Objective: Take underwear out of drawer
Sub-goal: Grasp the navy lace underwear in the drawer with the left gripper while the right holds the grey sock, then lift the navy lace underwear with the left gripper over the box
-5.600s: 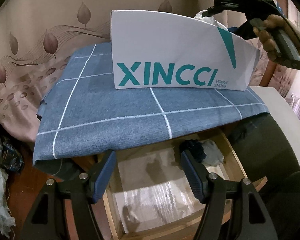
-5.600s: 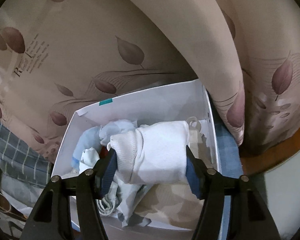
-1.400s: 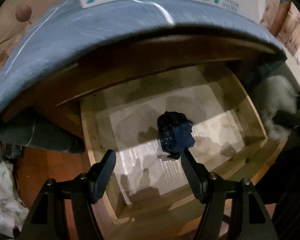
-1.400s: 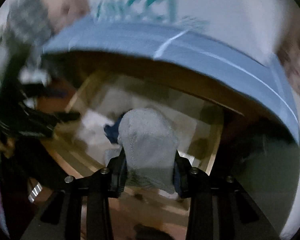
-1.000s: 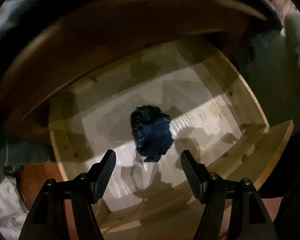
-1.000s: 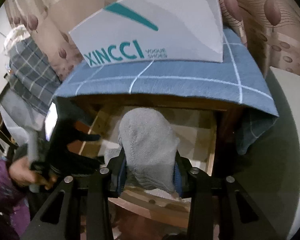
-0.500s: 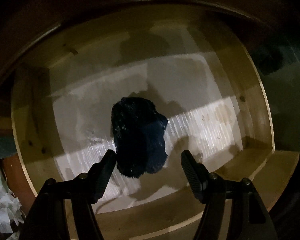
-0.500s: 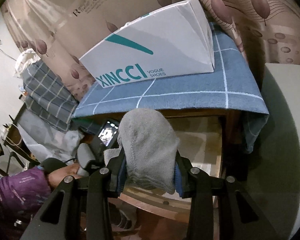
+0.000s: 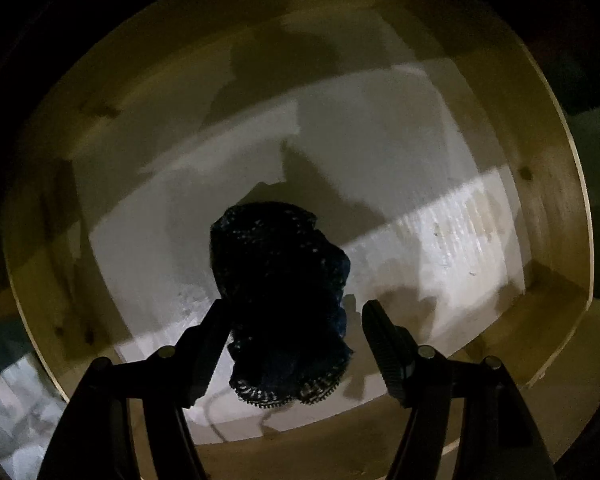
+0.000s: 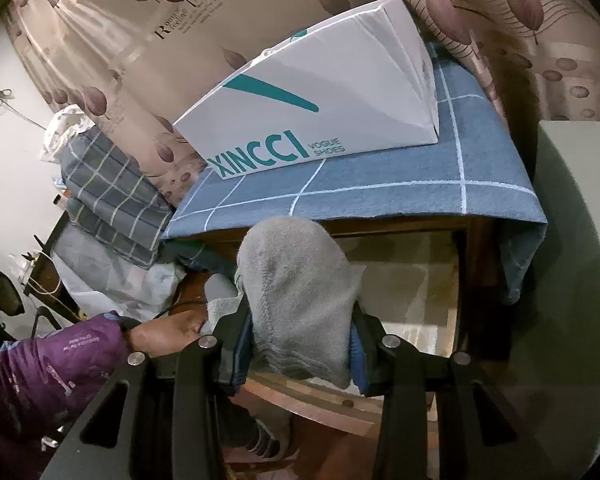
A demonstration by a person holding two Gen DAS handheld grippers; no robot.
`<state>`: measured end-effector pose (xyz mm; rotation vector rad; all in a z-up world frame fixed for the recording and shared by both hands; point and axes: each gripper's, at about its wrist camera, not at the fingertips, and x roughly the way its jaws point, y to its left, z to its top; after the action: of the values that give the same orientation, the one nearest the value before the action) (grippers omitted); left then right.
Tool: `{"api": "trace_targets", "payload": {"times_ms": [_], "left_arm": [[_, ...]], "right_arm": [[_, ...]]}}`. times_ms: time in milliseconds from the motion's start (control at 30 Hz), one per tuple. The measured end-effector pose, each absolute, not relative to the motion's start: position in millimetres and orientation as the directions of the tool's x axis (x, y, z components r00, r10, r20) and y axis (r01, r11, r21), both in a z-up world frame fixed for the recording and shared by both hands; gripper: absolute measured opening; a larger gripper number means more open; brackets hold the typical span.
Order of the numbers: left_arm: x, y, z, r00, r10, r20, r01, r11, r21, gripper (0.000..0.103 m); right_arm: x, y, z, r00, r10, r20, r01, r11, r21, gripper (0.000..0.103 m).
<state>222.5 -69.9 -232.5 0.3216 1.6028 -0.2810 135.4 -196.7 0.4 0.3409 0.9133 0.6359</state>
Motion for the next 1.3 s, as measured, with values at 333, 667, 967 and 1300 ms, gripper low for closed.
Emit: {"api": "trace_targets", "payload": {"times_ms": [333,667,967,1300], "left_arm": [[226,-69,-241,-0.086,0.017,-0.996,0.385,0.923,-0.017,0.036],[199,-58,-206,0.07,-0.051,-0.996,0.409,0.912,-0.018,0.024],[144,-51,-132,0.278,-0.127,-0.952,0.433,0.902,0.007,0.024],[113,-31,-56,0.488,-0.181,-0.854,0.372,0.928,0.016,0.024]], "right_arm": [[138,-201,-4,0.434,0.647,-0.627,-0.343,0.762,0.549,0.038],[142,-198,-11,0.421,0.622,-0.66,-0.326,0.783,0.529,0.038],[143,-194,-12,0.432,0.591,-0.681,-0.323,0.806,0.496,0.038],[135,-188,-6,0.478,0.543,-0.69,-0.328,0.84,0.433,0.038]]}}
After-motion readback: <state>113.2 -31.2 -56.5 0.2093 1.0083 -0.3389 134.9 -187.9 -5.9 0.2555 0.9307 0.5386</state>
